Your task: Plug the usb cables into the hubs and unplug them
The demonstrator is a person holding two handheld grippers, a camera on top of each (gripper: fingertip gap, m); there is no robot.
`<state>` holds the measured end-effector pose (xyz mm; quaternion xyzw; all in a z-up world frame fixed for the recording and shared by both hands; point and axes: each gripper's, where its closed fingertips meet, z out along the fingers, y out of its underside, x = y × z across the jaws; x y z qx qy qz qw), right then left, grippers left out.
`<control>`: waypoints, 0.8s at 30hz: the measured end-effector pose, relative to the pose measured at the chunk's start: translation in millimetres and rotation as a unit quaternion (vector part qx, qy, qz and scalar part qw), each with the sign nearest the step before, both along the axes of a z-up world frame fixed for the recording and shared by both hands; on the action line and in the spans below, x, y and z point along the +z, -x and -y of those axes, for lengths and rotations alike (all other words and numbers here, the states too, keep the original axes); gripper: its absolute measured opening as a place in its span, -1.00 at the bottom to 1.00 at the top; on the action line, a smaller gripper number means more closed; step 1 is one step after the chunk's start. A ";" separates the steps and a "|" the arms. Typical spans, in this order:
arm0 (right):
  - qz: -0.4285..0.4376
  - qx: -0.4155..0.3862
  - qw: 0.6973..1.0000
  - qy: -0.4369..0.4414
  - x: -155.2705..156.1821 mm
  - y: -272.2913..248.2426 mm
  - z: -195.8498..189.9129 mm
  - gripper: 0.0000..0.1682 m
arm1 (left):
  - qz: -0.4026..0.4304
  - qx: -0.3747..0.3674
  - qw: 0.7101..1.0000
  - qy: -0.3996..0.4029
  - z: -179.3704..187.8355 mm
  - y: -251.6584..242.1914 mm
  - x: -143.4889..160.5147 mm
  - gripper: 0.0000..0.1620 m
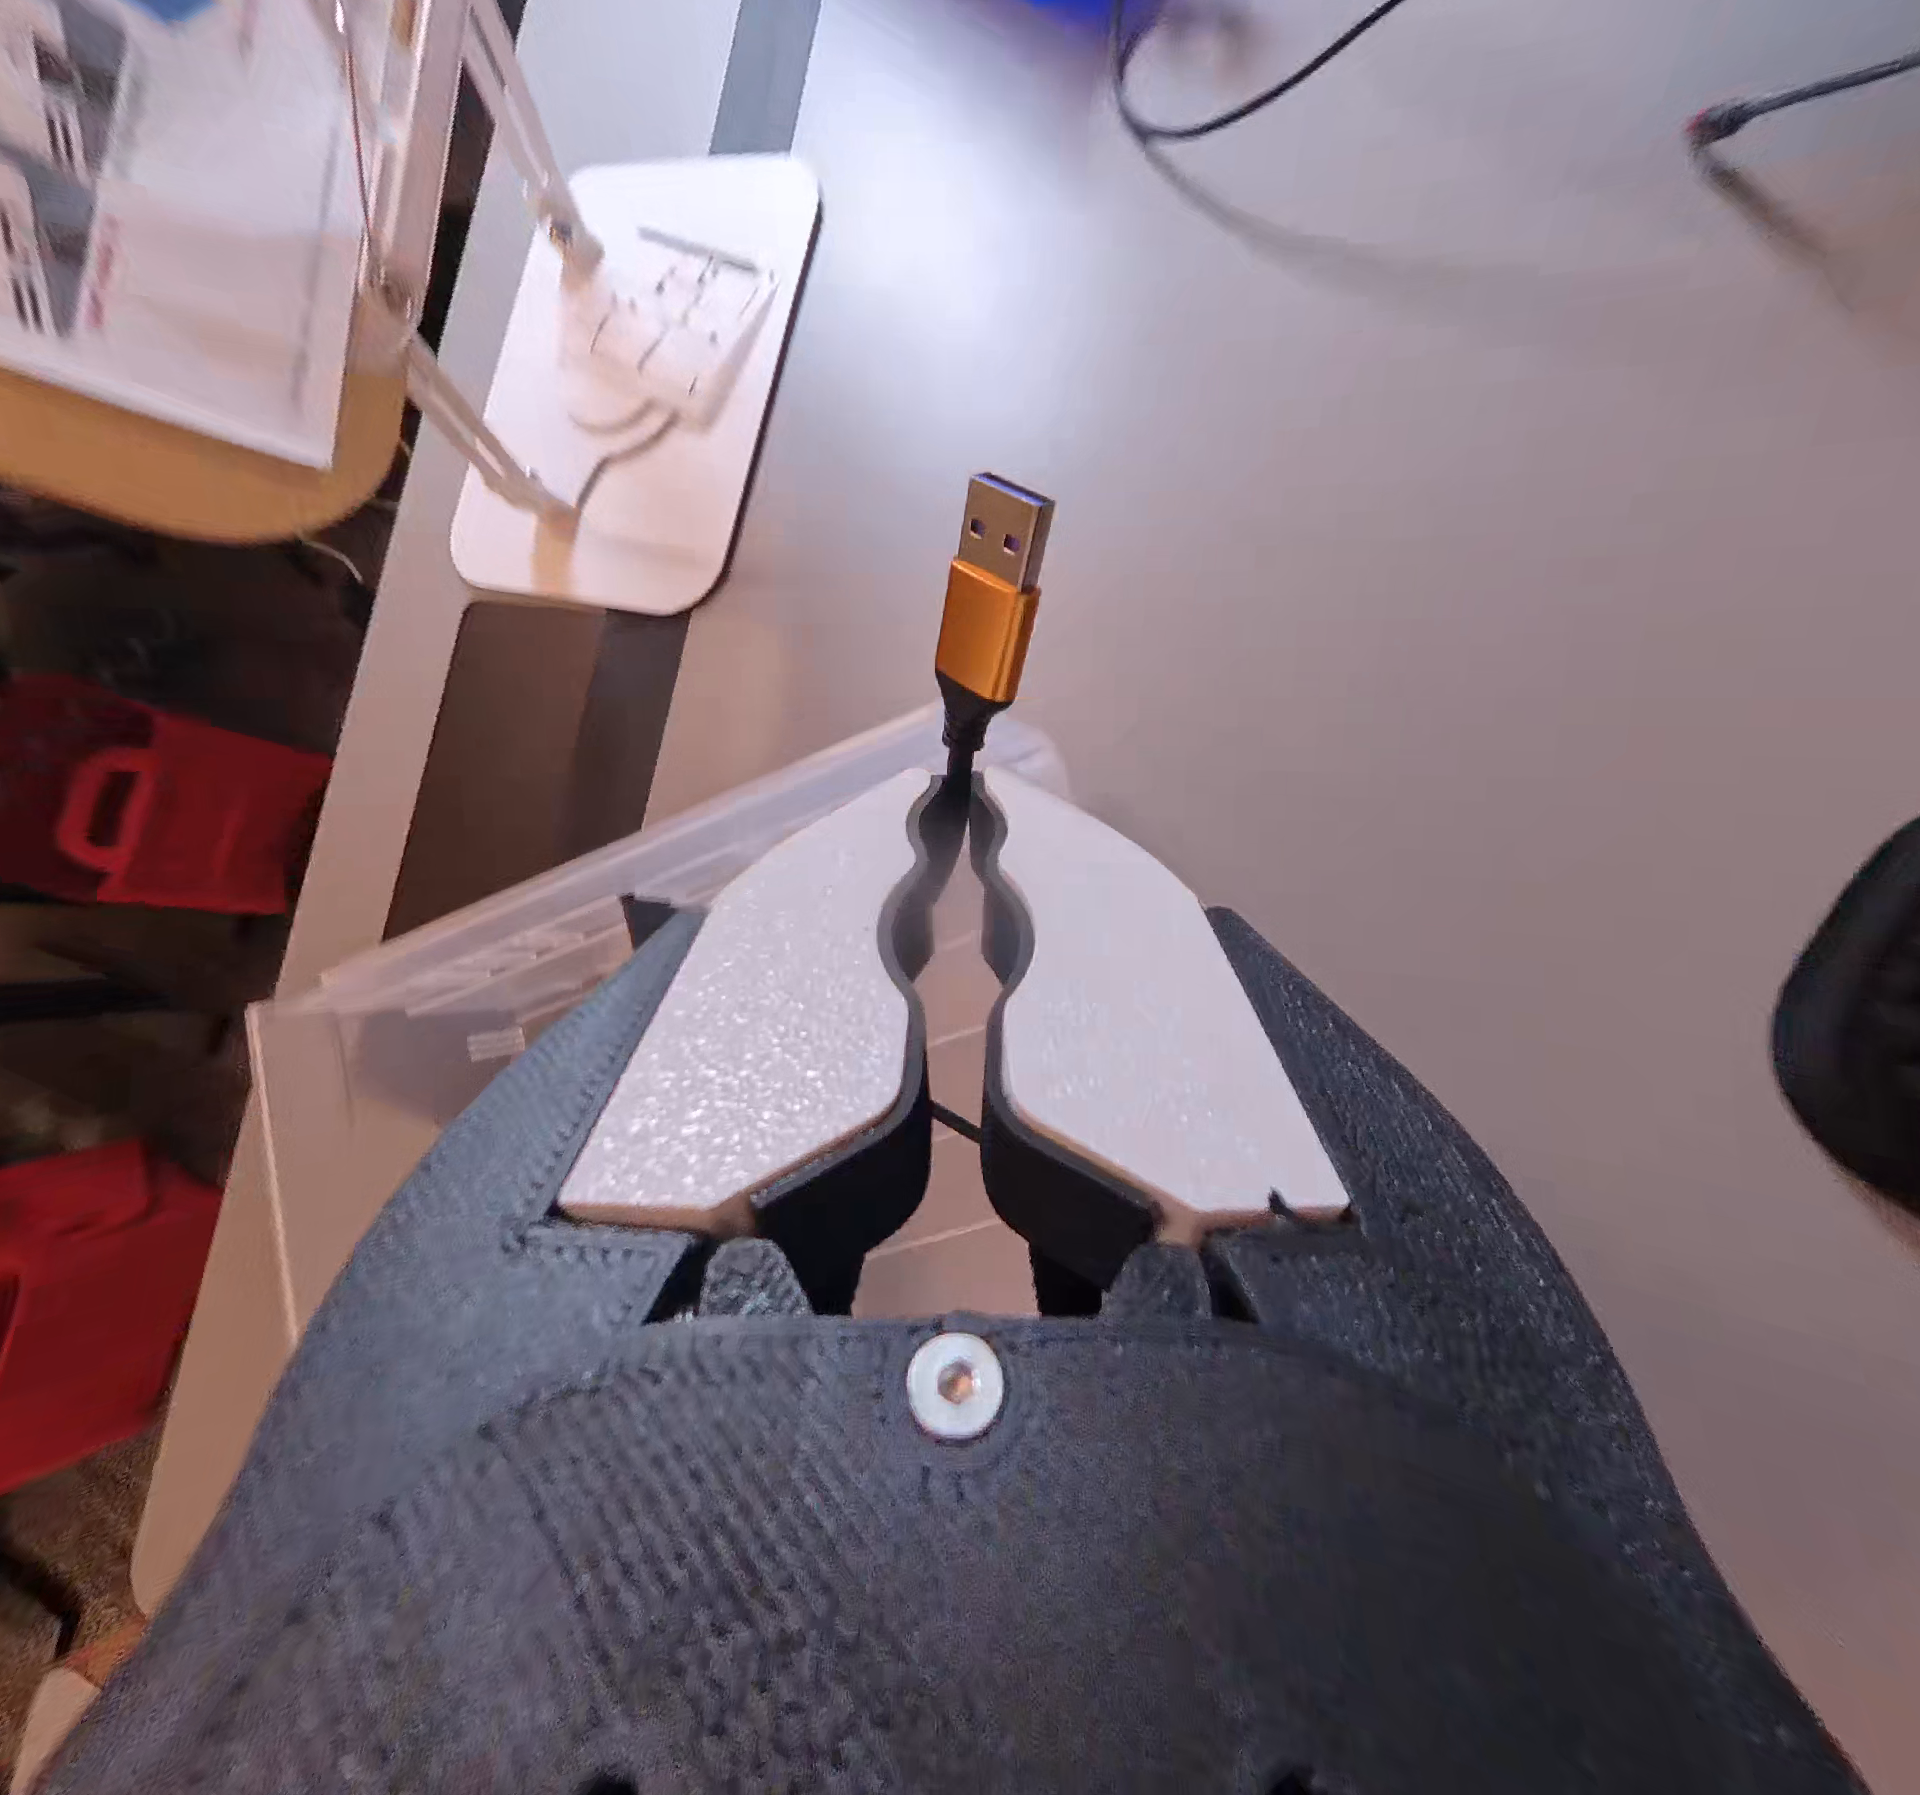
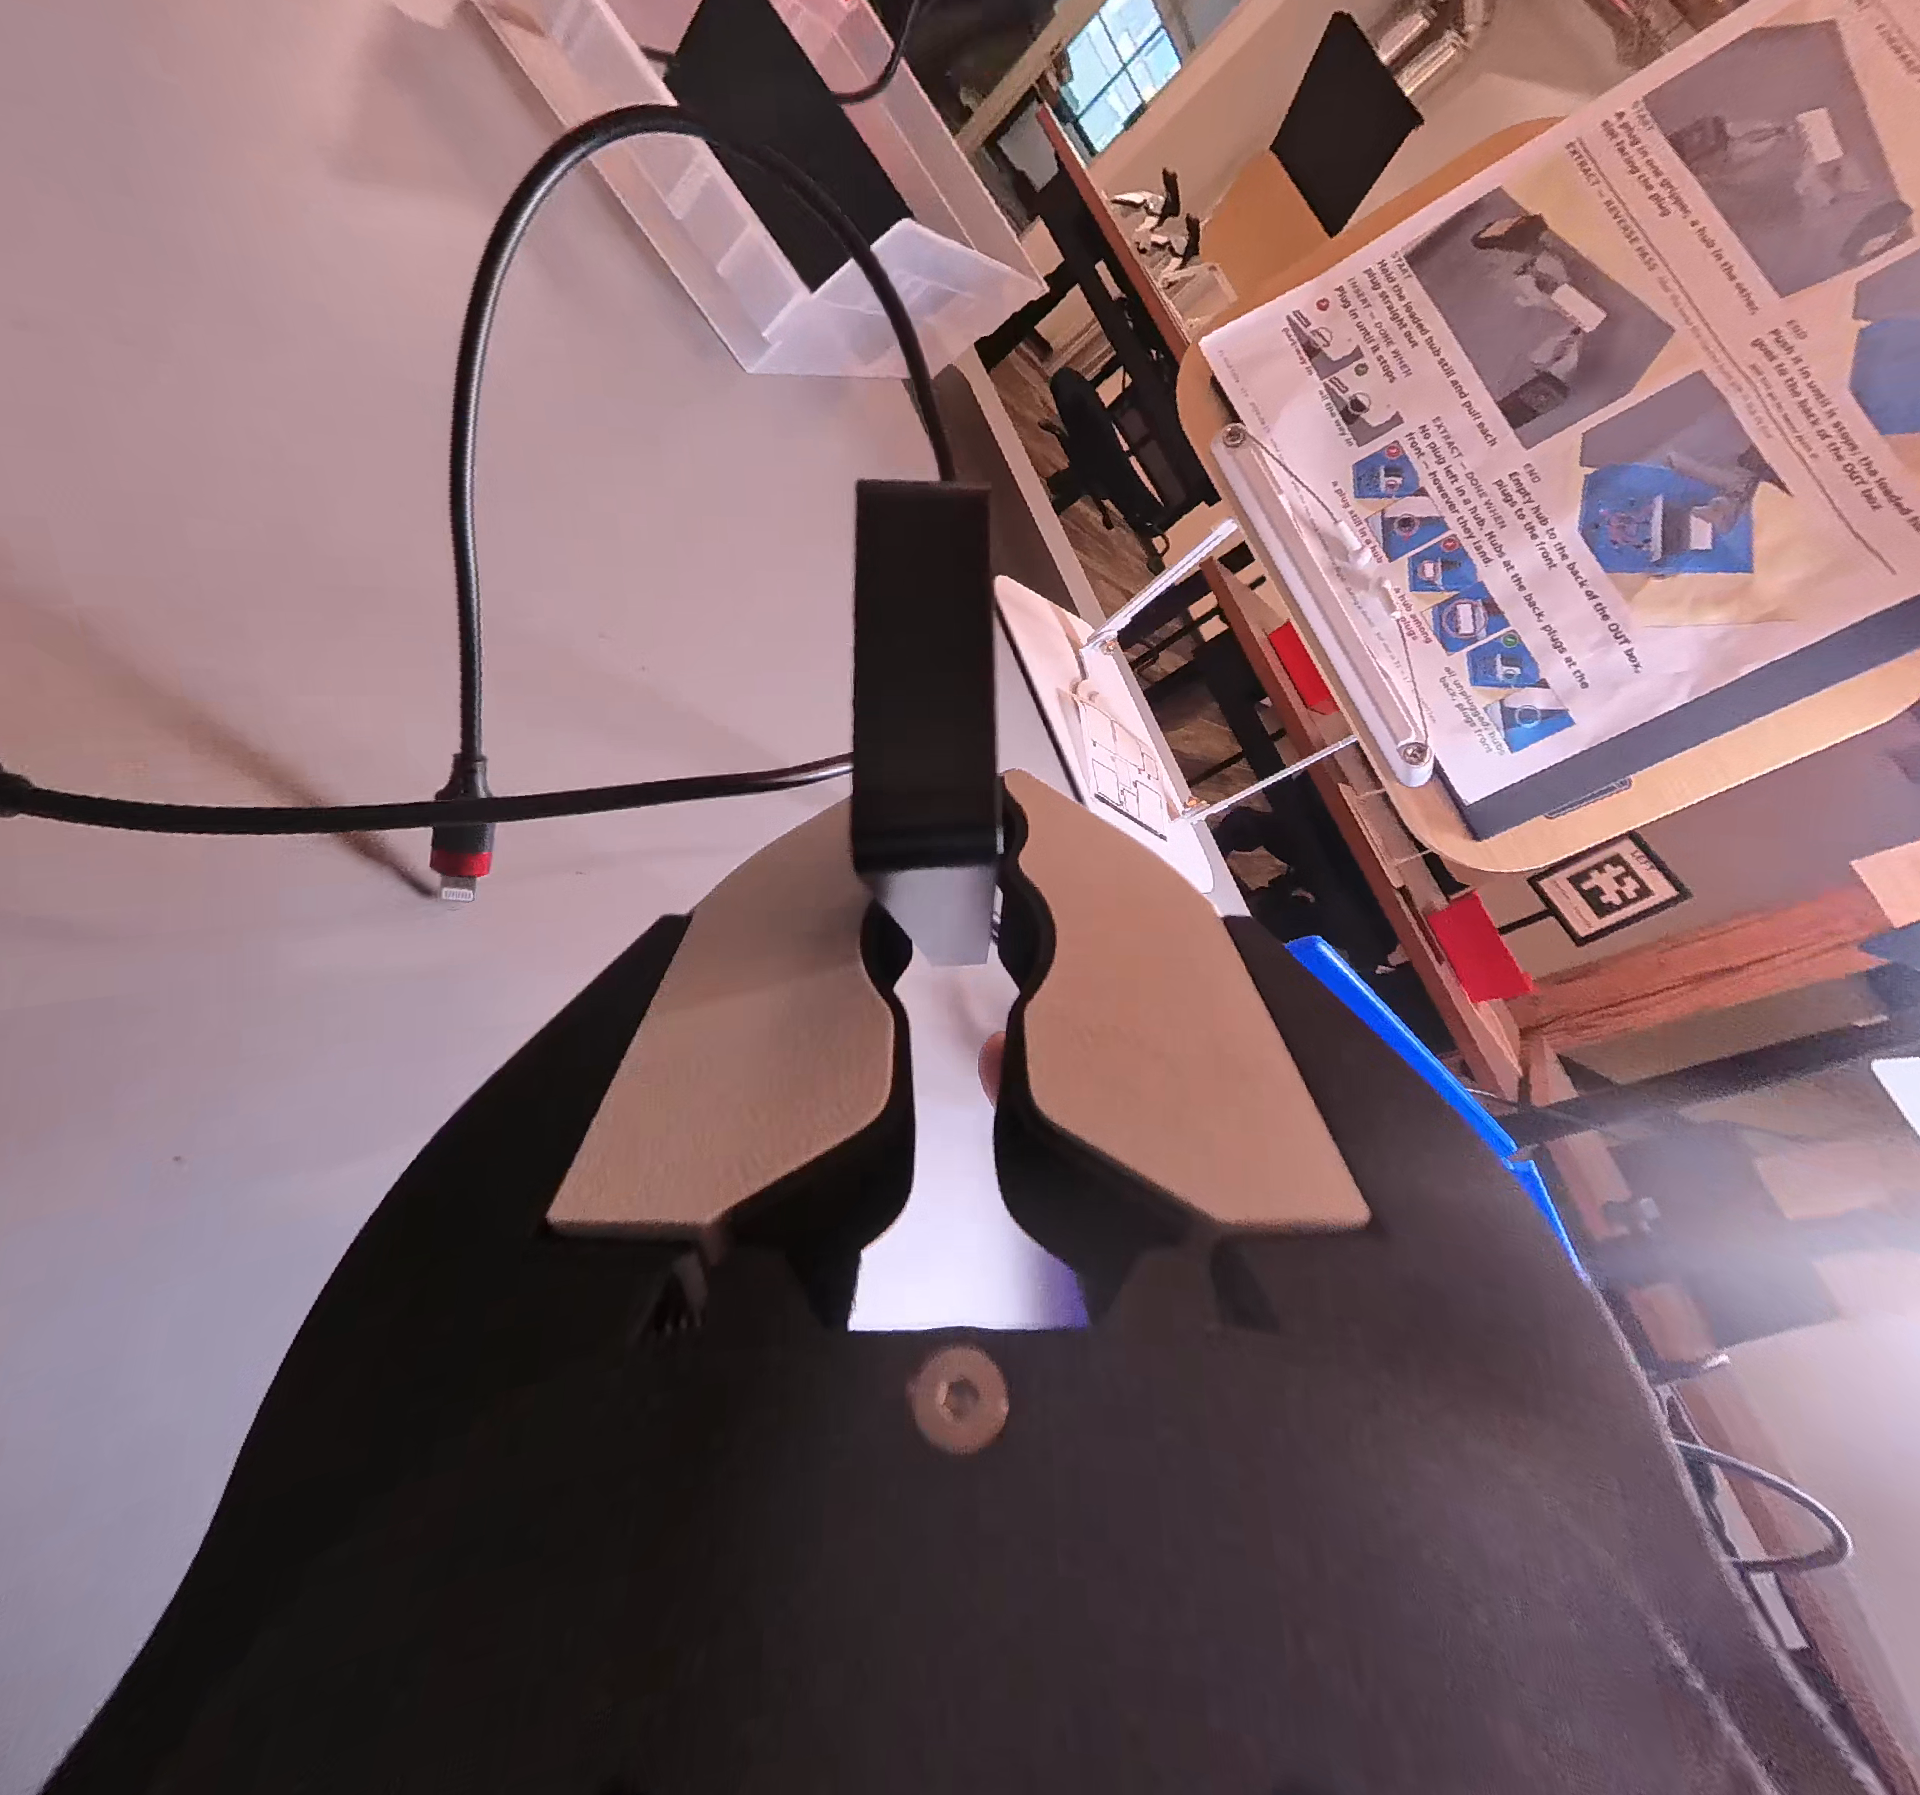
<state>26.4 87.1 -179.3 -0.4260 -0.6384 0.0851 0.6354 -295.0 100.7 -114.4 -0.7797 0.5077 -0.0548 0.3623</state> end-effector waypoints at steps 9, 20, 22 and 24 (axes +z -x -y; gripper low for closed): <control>-0.030 -0.044 0.998 -0.019 17.8 -7.0 -5.7 -0.85 | 0.075 -0.144 0.985 0.054 93.6 -160.4 46.0 -0.95; -0.015 -0.051 0.999 -0.011 8.5 -10.5 -12.9 -0.85 | 0.097 -0.125 0.944 0.289 106.6 -205.3 -118.9 -0.95; -0.017 -0.051 0.999 -0.006 7.9 -11.1 -14.3 -0.85 | 0.121 -0.120 0.933 0.316 103.9 -206.1 -129.2 -0.95; -0.023 -0.051 0.998 0.004 7.7 -11.8 -15.6 -0.85 | 0.146 -0.126 0.922 0.337 104.9 -211.5 -128.7 -0.95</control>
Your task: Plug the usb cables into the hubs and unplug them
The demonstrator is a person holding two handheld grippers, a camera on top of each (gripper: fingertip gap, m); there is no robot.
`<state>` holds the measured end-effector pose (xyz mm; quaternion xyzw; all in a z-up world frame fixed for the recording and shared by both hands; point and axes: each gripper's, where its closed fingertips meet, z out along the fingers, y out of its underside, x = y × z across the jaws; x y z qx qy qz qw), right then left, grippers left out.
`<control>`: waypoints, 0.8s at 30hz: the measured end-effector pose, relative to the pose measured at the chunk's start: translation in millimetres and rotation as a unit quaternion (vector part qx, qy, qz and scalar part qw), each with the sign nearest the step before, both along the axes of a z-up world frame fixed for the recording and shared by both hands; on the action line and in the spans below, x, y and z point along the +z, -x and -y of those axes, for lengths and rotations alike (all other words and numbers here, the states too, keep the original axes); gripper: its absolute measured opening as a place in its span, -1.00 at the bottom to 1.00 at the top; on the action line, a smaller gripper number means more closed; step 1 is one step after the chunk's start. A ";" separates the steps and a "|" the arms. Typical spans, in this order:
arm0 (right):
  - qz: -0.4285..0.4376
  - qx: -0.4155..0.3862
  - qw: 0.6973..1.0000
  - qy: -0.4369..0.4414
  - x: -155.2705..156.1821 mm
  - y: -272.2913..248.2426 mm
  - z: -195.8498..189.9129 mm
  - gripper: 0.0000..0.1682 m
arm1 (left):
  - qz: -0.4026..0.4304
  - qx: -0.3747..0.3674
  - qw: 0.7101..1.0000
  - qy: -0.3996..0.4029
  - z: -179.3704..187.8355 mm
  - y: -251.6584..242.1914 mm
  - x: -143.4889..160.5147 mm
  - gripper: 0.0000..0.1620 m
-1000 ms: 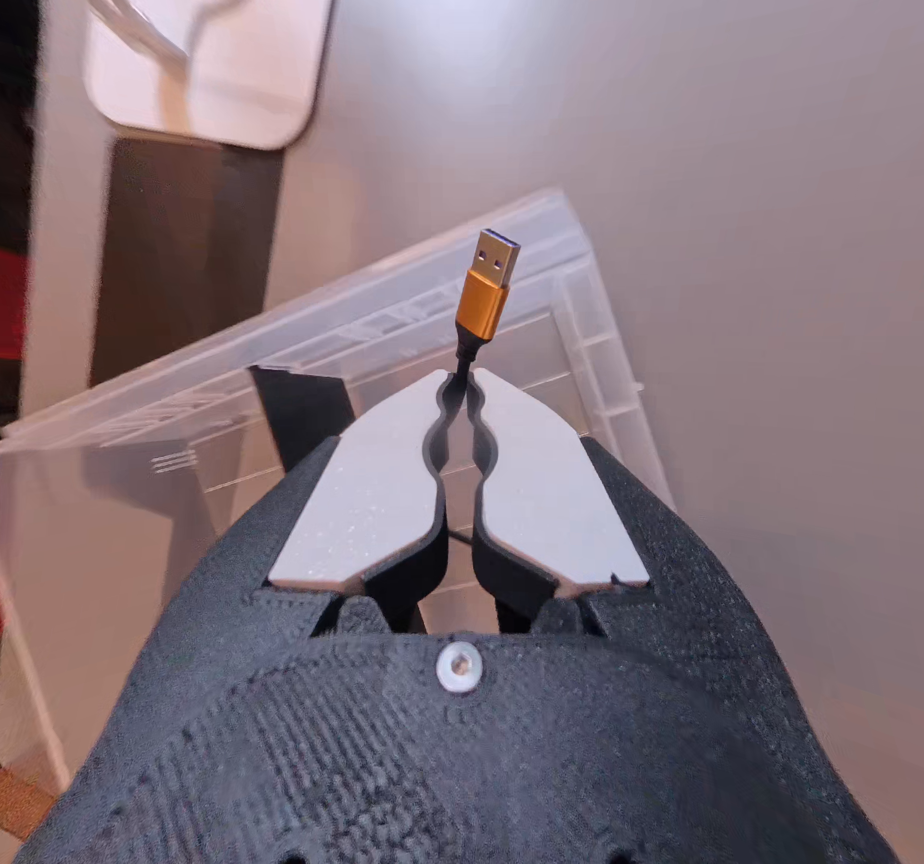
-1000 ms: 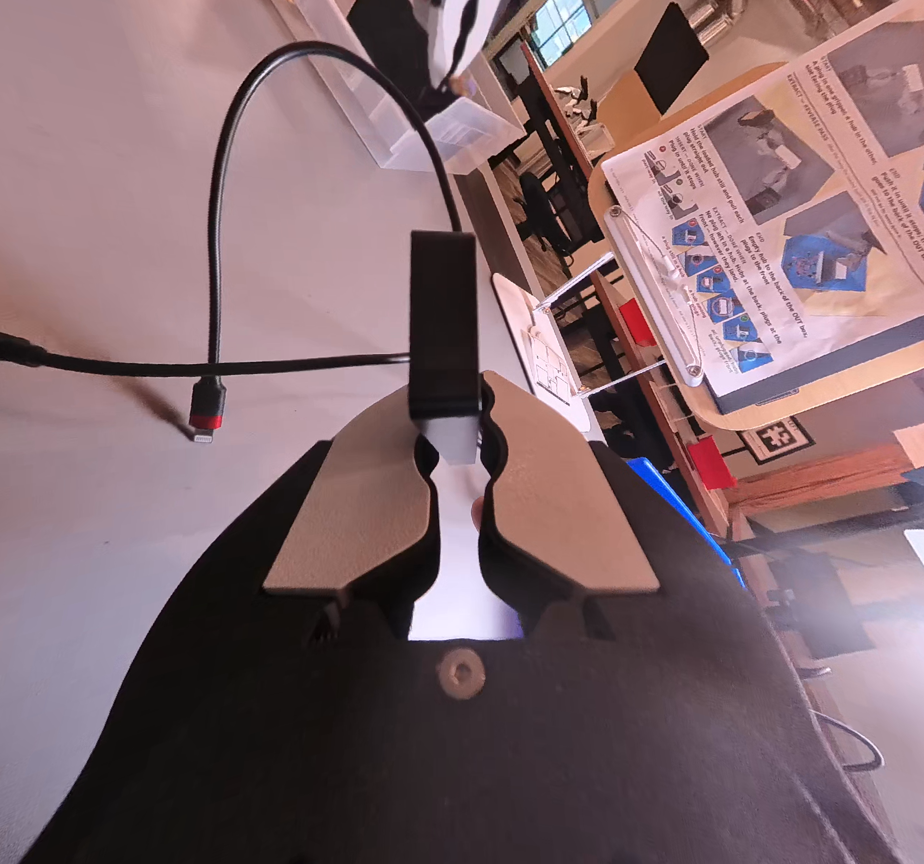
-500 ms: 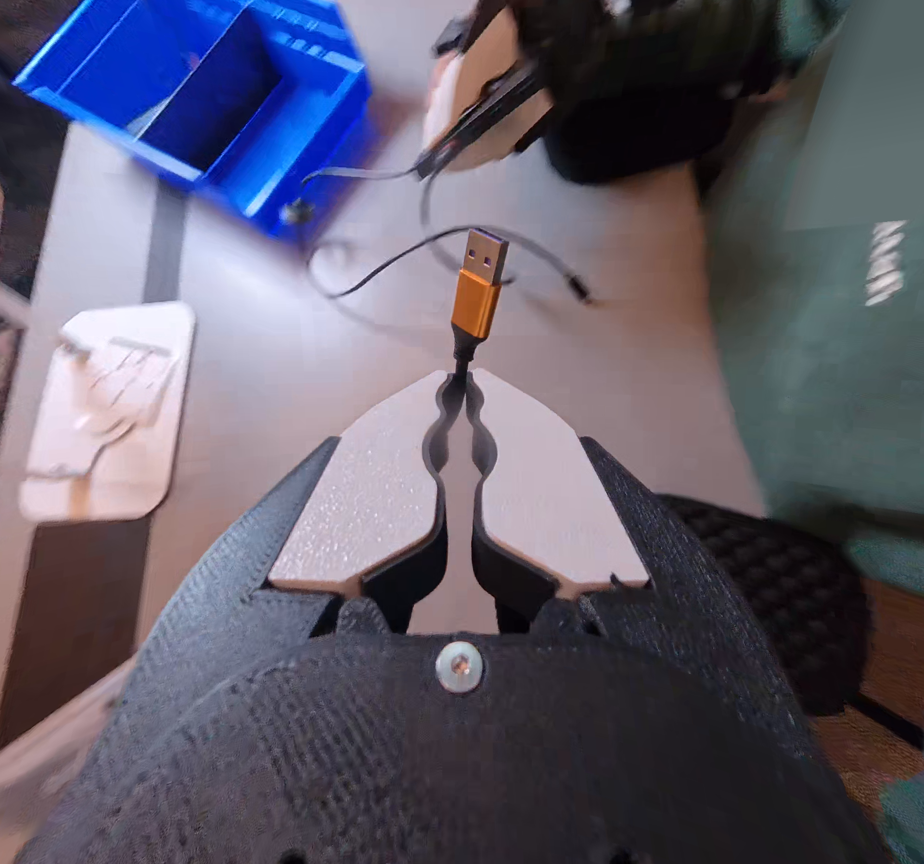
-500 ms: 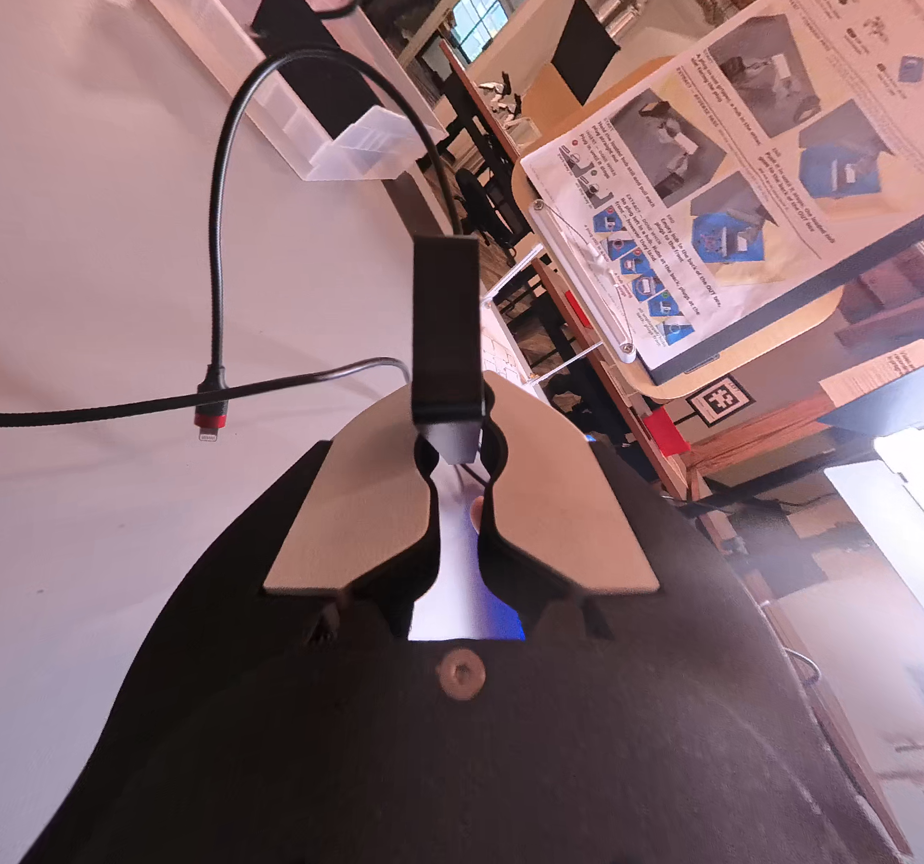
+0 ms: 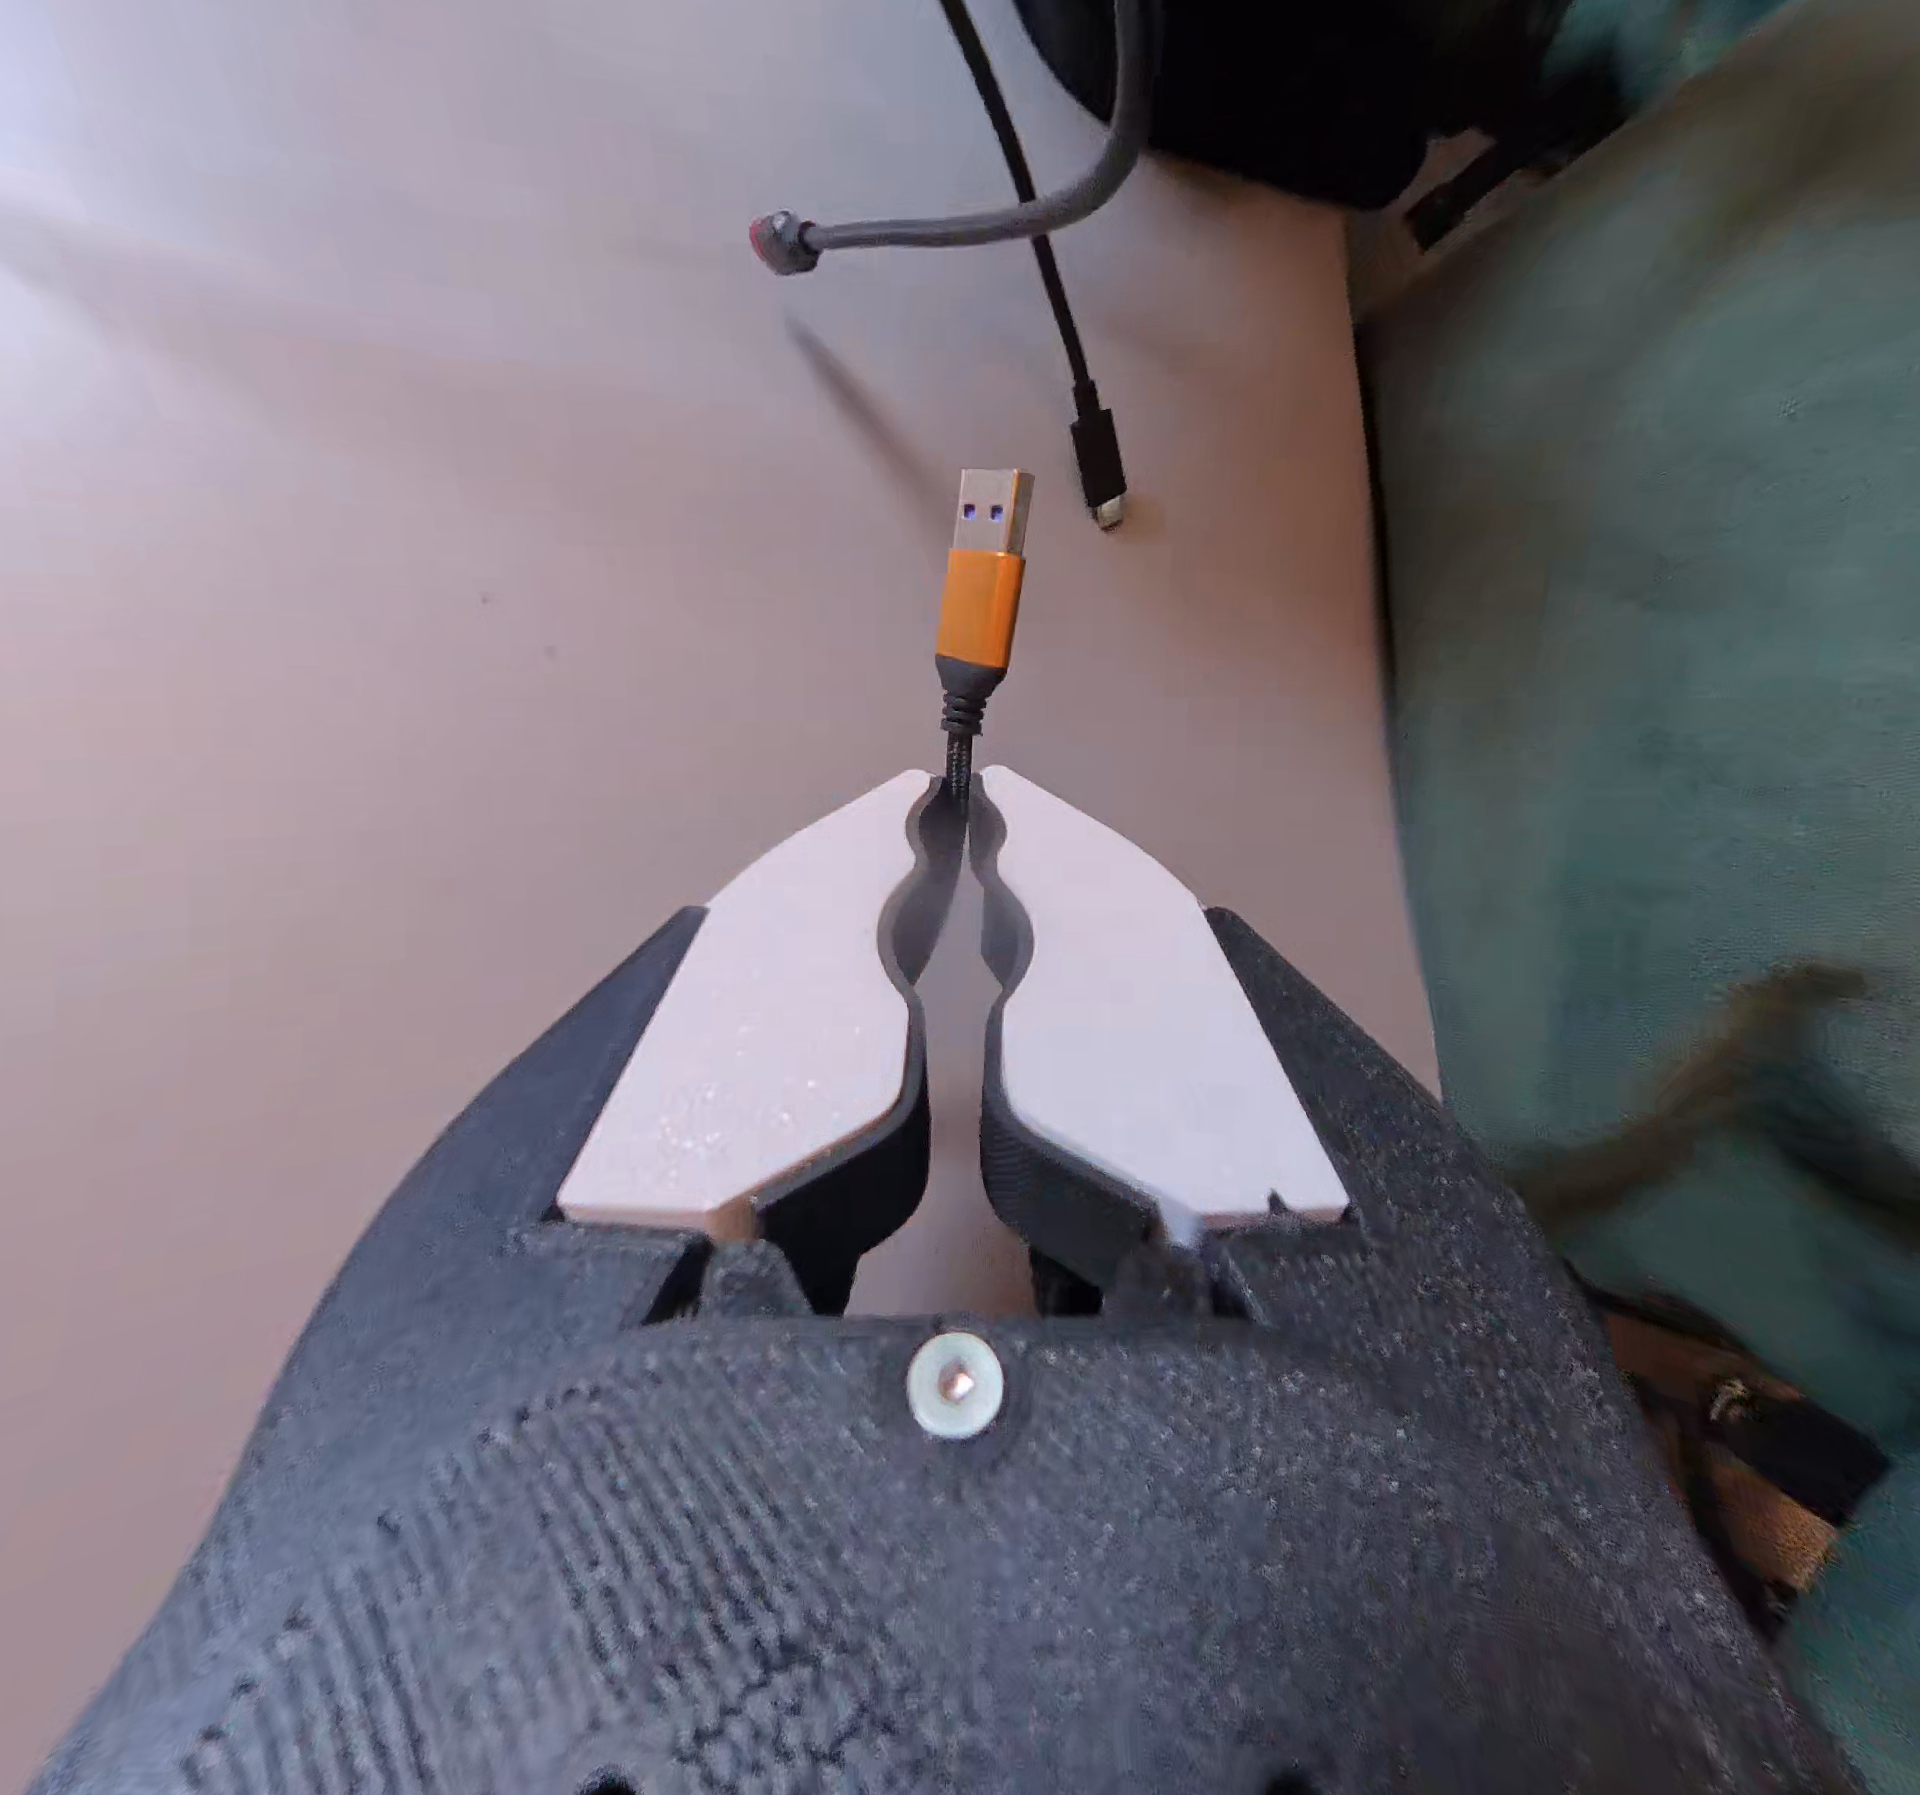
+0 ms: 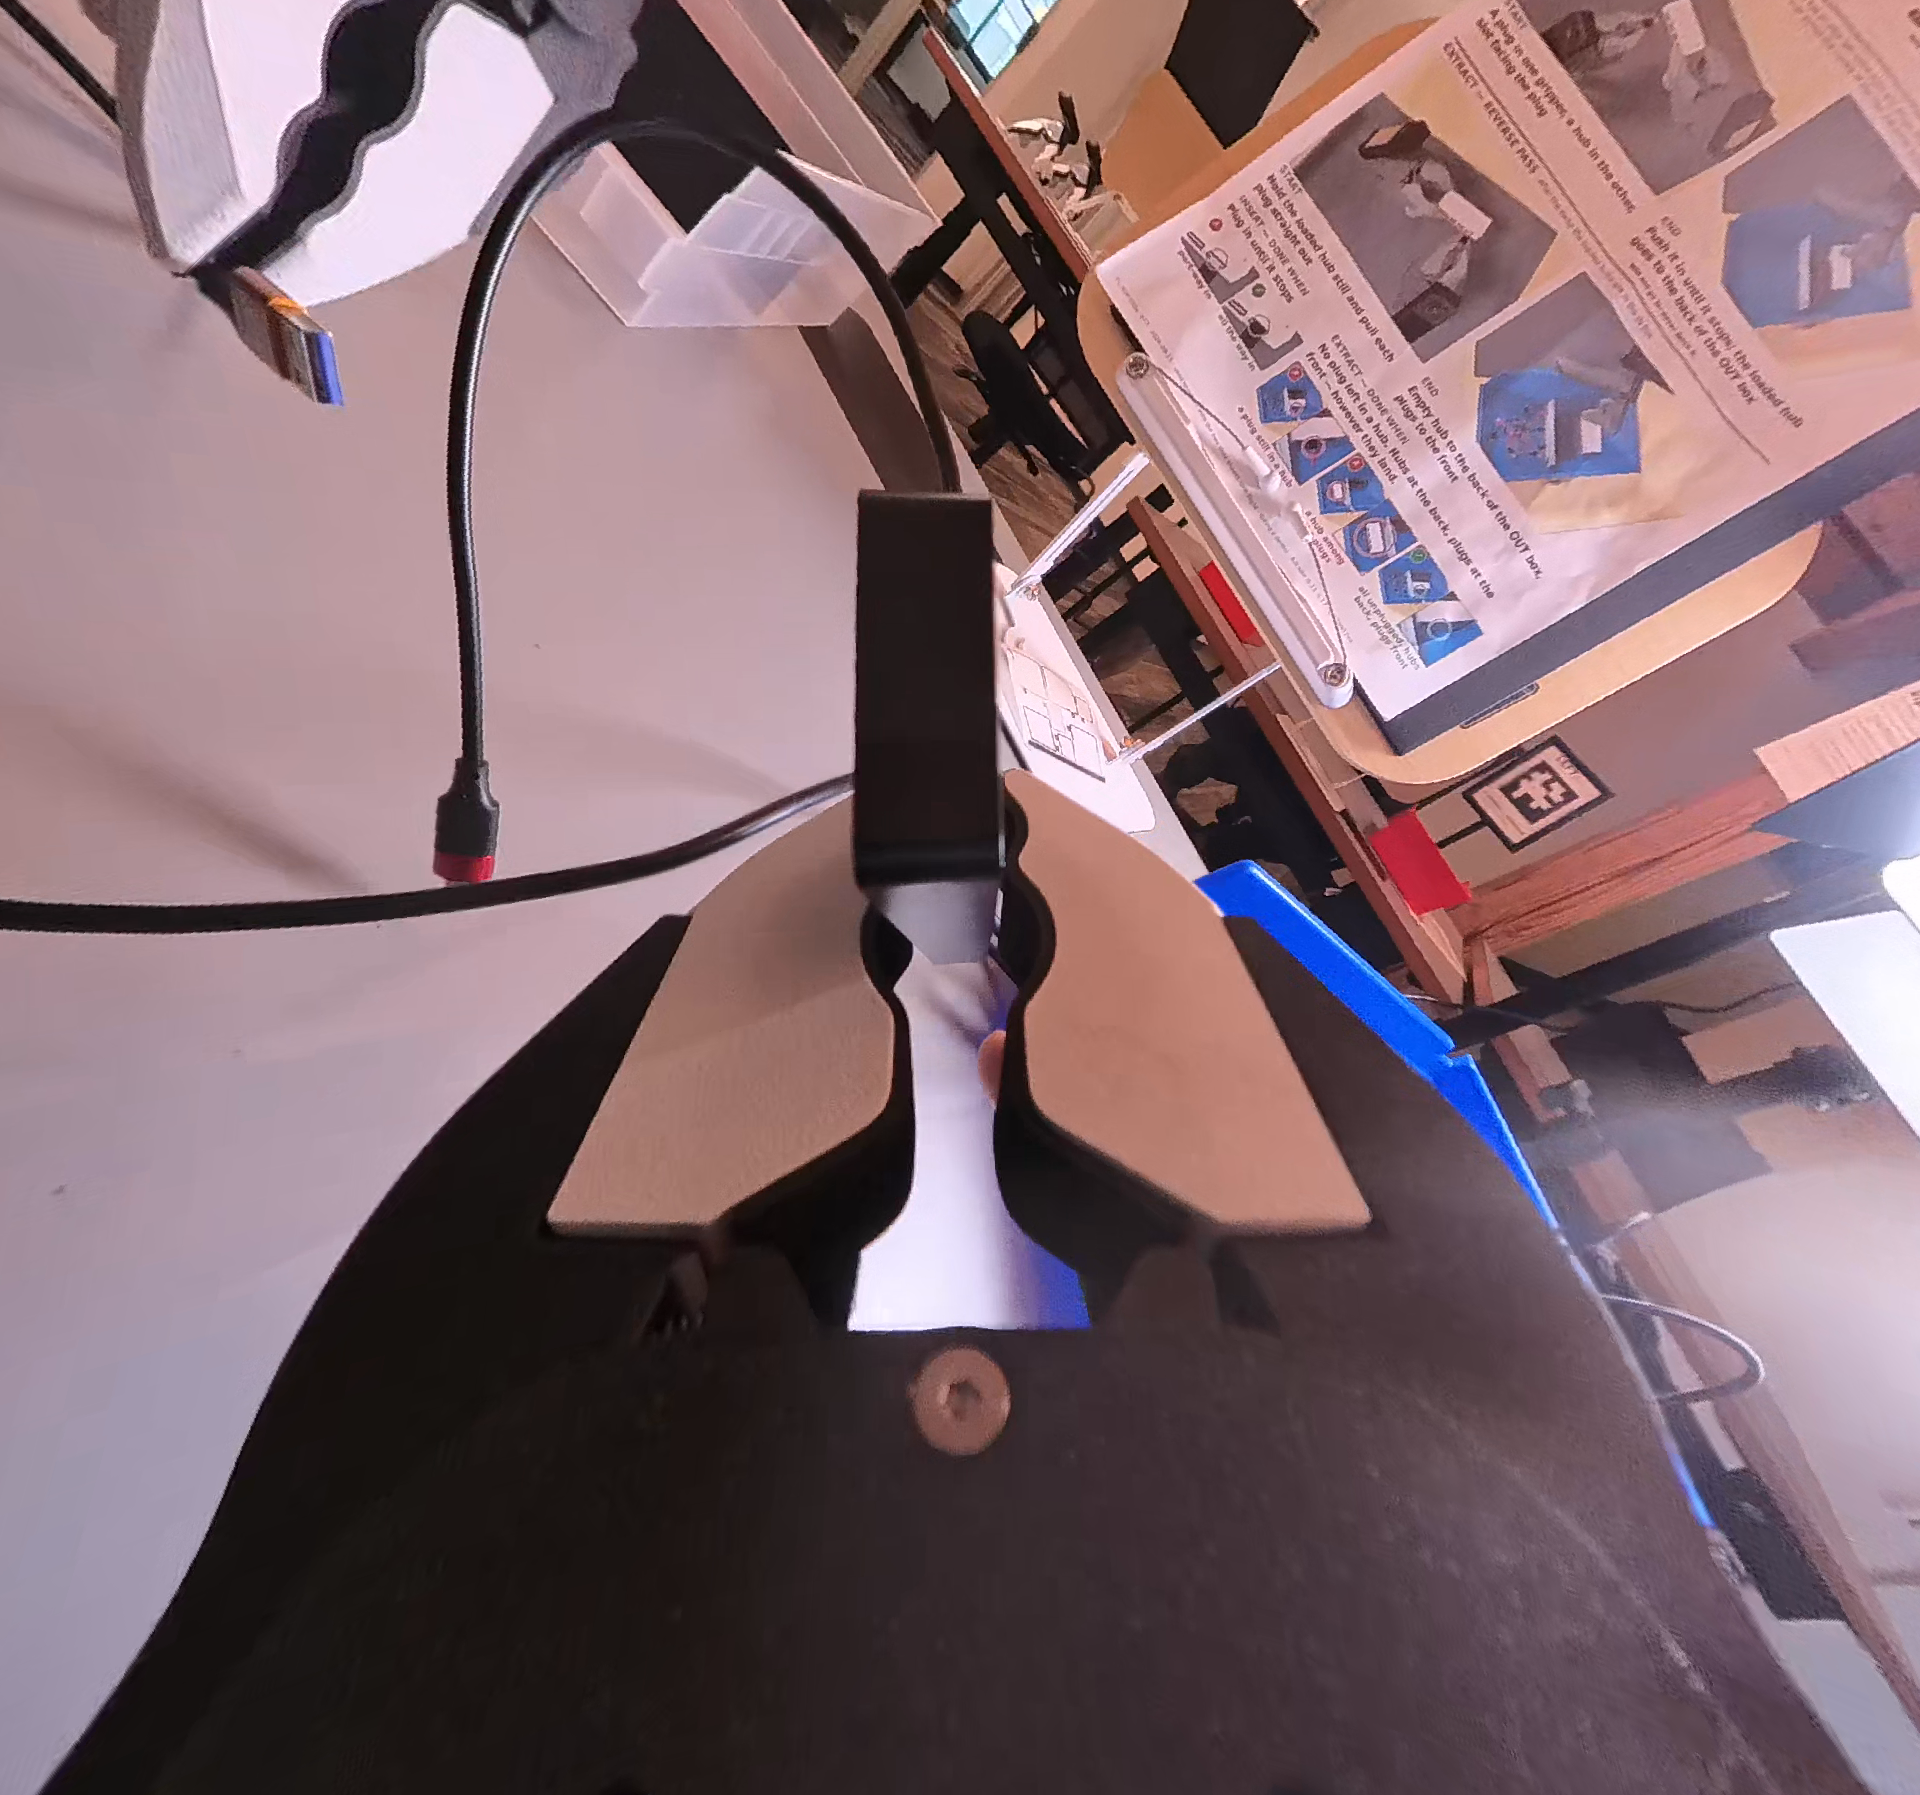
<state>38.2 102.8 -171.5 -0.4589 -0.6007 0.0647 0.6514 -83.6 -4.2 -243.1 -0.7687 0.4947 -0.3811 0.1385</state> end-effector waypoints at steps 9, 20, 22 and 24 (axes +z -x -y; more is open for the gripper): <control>-0.040 0.032 0.997 0.056 1.2 0.2 2.7 -0.85 | -0.041 0.005 0.998 -0.048 -14.6 -8.2 -32.2 -0.95; -0.042 0.049 0.996 0.064 -0.4 3.2 7.2 -0.85 | -0.079 -0.002 0.980 -0.184 -28.1 -5.9 -28.0 -0.82; -0.041 0.048 0.996 0.064 -1.0 3.2 7.0 -0.85 | -0.074 -0.008 0.980 -0.182 -25.6 -8.3 -26.2 -0.76; -0.040 0.047 0.996 0.064 -1.1 3.0 6.8 -0.85 | -0.078 -0.025 0.979 -0.188 -20.9 -9.2 -26.8 -0.70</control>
